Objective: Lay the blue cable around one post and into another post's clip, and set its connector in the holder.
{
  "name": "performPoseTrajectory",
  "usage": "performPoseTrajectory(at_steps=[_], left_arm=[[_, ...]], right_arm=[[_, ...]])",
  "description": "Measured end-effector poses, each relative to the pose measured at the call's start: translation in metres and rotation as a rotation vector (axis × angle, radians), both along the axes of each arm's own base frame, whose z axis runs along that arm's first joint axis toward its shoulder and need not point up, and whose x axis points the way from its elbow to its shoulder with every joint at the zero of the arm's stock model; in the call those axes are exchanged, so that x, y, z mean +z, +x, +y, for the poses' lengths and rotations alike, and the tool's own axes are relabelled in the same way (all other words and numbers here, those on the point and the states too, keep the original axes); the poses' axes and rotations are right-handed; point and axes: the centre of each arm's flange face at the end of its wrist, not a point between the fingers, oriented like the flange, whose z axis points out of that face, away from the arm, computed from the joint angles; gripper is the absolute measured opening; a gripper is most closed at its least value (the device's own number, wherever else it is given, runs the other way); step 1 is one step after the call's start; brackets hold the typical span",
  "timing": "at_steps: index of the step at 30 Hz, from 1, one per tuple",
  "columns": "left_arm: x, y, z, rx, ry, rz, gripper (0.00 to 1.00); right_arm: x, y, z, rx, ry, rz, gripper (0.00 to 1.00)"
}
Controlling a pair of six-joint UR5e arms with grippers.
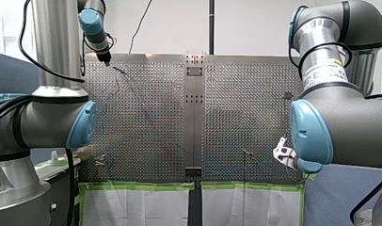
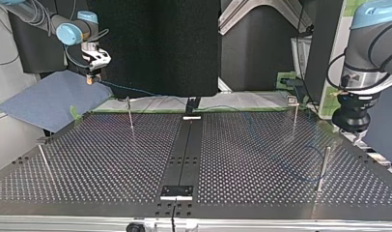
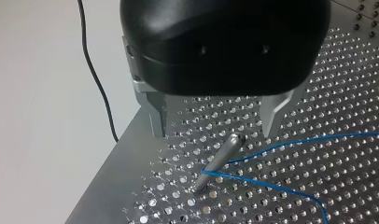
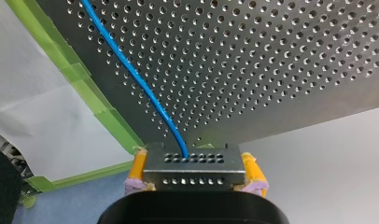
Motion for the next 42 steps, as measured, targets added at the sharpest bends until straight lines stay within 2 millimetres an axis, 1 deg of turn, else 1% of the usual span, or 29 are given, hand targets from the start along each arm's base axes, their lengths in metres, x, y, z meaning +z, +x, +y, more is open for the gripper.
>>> performPoseTrajectory(at_steps=[11,14,21,24,27,30,35,42], left_arm=[[0.002,-0.001,-0.002,-0.007,0.015,-0.004,1.00],[0.008,-0.005,-0.005,-0.013,0.028,-0.027,1.00],[0.032,-0.022,-0.018,-0.051,0.052,-0.119,1.00],[0.038,-0.031,-0.025,-0.077,0.055,-0.144,1.00],[0.040,-0.039,-0.034,-0.111,0.063,-0.162,1.00],[0.039,-0.049,-0.042,-0.151,0.078,-0.184,1.00],[0.031,-0.056,-0.056,-0.219,0.101,-0.206,1.00],[0.007,-0.059,-0.076,-0.329,0.122,-0.214,1.00]], right_arm=[[0.000,0.001,0.001,0.005,0.005,0.001,0.00],[-0.001,0.003,0.002,0.011,0.012,0.002,0.00],[-0.001,0.007,0.003,0.026,0.019,0.031,0.00],[-0.001,0.008,0.004,0.027,0.028,0.054,0.00],[-0.003,0.009,0.008,0.023,0.046,0.081,0.00],[0.001,0.011,0.010,0.020,0.056,0.109,0.00],[0.016,0.017,0.012,0.023,0.060,0.130,0.00],[0.042,0.024,0.019,-0.001,0.045,0.115,0.00]])
